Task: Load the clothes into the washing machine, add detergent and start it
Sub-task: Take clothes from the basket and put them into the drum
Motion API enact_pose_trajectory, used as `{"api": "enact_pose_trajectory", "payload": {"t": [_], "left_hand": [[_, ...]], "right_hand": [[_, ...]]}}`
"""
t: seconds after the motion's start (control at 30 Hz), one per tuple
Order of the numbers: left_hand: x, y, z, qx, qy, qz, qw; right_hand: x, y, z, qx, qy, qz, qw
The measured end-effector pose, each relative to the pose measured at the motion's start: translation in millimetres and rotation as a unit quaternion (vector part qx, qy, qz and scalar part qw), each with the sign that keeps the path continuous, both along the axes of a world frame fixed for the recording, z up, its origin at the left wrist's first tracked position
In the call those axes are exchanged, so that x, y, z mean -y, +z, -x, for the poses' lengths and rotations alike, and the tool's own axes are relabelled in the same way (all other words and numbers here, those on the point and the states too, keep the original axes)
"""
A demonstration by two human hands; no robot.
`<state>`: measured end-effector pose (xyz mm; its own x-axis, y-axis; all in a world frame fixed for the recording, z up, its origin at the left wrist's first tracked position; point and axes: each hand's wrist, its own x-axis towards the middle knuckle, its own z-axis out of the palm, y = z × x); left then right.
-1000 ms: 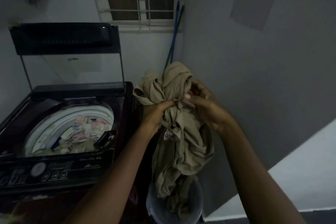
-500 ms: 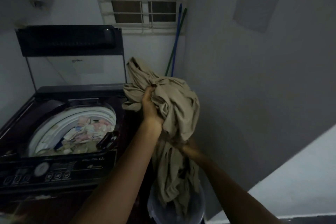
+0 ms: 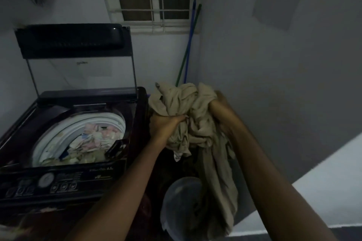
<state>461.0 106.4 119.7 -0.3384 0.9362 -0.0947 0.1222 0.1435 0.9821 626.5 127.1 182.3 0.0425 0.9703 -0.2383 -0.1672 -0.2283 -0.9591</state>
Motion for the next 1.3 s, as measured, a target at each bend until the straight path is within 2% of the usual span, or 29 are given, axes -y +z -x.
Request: {"api": "enact_pose_trajectory", "payload": {"t": [0.07,0.13,0.2,0.3,0.43,0.53,0.6,0.7,0.77,0.83,0.9,0.93,1.03,1.1,1.2,1.3], "left_hand": [[-3,-1,-2,0.053,0.008,-0.017,0.998],[-4,-2,2,0.094,-0.068,-0.046,0.992],[3,2,4,0.086,-0.144,-0.062,0.984],[12,-1,5,0.085,-0.189,-0.061,0.976],[13,3,-4,0.138,-0.135,-0.041,0.98],[10,6,-7,0.189,-0.095,-0.036,0.977],[10,5,-9,0.216,-0.073,-0.045,0.973],[3,3,-12,0.261,-0.058,-0.078,0.96],[0,3,-11,0.267,-0.05,-0.081,0.959],[-4,0,-5,0.282,-0.035,-0.073,0.956],[-10,-6,3,0.332,-0.028,-0.062,0.941],[-11,-7,6,0.365,-0.021,-0.061,0.929],[-17,-8,15,0.453,0.005,-0.064,0.889],[-17,-2,15,0.49,0.005,-0.062,0.87],[-15,1,16,0.519,-0.014,-0.043,0.853],[-11,-7,33,0.503,-0.003,-0.049,0.863]], "right_hand": [[6,-4,9,0.012,0.062,-0.022,0.998],[11,-11,5,-0.02,0.127,-0.026,0.991],[13,-18,0,-0.047,0.169,-0.013,0.984],[14,-20,-3,-0.058,0.179,0.012,0.982],[11,-29,-1,-0.152,0.144,0.001,0.978],[11,-27,-3,-0.172,0.164,-0.014,0.971],[16,-19,-5,-0.132,0.204,-0.053,0.969],[28,-13,-11,-0.003,0.21,-0.136,0.968],[37,-16,-19,0.045,0.167,-0.184,0.968],[43,-30,-32,0.077,0.063,-0.217,0.971],[46,-54,-51,0.09,-0.012,-0.2,0.976],[47,-70,-60,0.118,0.004,-0.17,0.978],[53,-110,-62,0.222,0.195,-0.05,0.954],[58,-130,-40,0.249,0.243,-0.049,0.936],[63,-150,-4,0.225,0.181,-0.074,0.955],[61,-144,-7,0.229,0.072,-0.055,0.969]]}}
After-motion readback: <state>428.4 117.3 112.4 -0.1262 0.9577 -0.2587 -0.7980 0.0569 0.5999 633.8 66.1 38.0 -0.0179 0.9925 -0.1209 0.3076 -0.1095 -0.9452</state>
